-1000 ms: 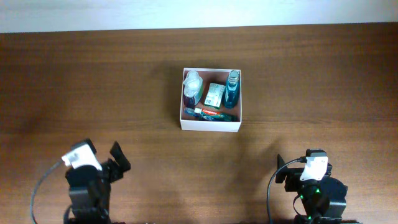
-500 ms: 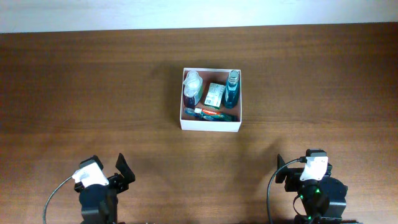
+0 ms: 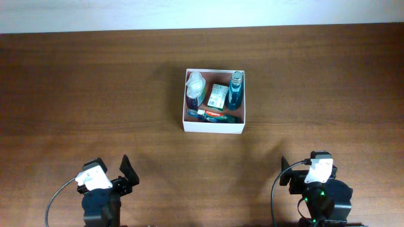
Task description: Pack container
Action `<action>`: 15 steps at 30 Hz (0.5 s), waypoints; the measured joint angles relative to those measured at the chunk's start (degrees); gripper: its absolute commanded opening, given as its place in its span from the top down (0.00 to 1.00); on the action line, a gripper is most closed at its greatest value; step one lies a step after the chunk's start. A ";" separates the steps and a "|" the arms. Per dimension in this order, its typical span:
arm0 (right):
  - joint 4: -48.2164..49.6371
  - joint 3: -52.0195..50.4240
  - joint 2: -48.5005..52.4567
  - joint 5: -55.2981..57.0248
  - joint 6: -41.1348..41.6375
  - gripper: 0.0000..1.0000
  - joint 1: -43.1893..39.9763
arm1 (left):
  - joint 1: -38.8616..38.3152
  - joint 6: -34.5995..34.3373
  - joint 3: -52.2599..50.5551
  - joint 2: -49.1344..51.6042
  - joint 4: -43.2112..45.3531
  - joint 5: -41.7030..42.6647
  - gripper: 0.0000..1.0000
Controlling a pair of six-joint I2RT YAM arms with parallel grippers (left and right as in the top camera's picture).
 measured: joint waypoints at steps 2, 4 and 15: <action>0.00 0.00 0.00 0.00 0.04 0.01 0.00 | 0.00 0.00 0.00 0.00 0.00 0.00 0.01; 0.00 0.00 0.00 0.00 0.00 0.01 0.00 | 0.00 0.00 0.00 0.00 0.00 0.02 0.01; 0.00 0.00 0.00 0.00 -0.02 0.01 0.00 | 0.00 -0.02 0.00 0.00 0.00 0.00 0.01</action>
